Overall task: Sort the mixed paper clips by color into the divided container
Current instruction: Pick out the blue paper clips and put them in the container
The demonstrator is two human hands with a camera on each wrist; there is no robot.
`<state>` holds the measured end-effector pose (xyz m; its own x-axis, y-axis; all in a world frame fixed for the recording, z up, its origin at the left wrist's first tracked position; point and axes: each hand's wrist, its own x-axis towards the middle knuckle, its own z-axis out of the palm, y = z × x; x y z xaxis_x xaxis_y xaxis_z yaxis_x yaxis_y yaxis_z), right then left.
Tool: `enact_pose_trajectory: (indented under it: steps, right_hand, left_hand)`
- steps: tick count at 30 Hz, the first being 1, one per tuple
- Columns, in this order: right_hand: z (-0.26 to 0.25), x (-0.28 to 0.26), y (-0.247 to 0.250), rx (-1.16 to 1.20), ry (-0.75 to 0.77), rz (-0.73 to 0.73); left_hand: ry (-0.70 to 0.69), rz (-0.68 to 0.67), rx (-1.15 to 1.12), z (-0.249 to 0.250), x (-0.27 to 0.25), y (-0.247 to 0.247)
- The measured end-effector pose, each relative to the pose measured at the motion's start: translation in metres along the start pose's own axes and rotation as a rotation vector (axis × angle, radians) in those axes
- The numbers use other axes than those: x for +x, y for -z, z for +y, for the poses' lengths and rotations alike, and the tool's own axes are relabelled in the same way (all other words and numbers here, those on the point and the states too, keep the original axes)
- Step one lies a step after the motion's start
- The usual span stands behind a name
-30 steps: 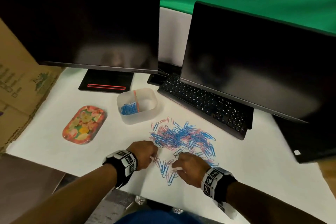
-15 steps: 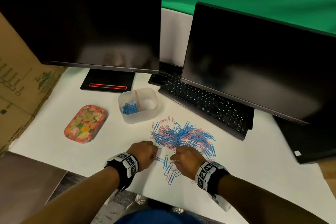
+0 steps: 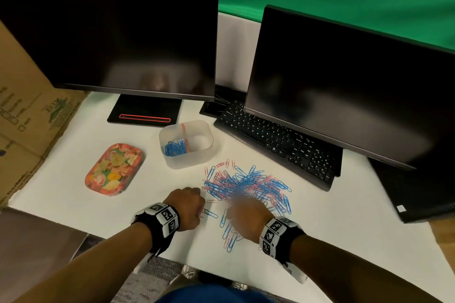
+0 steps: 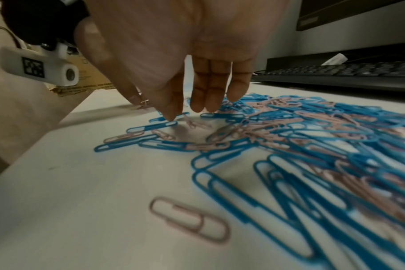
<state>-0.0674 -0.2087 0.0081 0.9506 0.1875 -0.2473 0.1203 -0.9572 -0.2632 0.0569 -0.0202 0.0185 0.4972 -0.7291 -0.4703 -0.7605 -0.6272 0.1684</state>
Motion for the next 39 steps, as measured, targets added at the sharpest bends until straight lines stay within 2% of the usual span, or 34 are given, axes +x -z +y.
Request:
enact_pose_trajectory:
  steps: [2,5,7,9,13,18,24,29,34,37,39]
  right_hand:
    - [0.002,0.002,-0.002,-0.004,-0.043,0.019]
    - [0.01,0.002,-0.001,-0.022,-0.106,0.033]
    - [0.013,0.001,0.0,-0.007,-0.092,0.045]
    - [0.011,0.0,0.002,0.036,-0.01,0.04]
    - [-0.002,0.003,0.002,0.014,0.196,-0.068]
    - [-0.01,0.009,0.003,0.016,0.169,-0.237]
    - [-0.013,0.018,0.004,0.006,0.114,-0.304]
    - [-0.012,0.018,0.003,0.019,0.149,-0.235]
    - [0.008,0.009,0.017,0.383,-0.065,0.04]
    - [0.023,0.001,0.019,0.598,-0.274,0.1]
    - [0.031,-0.005,0.016,0.672,-0.356,0.127]
  left_hand:
    - [0.001,-0.004,0.059,0.001,-0.001,0.002]
    - [-0.005,0.065,0.03,0.004,-0.001,0.003]
    - [-0.032,0.097,-0.03,0.009,0.003,0.001]
    - [-0.069,0.089,-0.031,0.015,0.007,-0.002]
    - [-0.058,0.066,-0.037,0.022,0.013,-0.004]
    - [0.005,0.042,-0.047,0.022,0.015,-0.002]
    - [0.079,0.119,-0.306,0.018,0.012,-0.001]
    - [0.113,0.204,-0.567,0.017,0.016,-0.001]
    - [0.179,0.169,-0.686,0.017,0.023,0.001]
    - [0.155,0.116,-0.633,0.029,0.027,0.0]
    - [0.104,0.09,-0.54,0.036,0.028,-0.002]
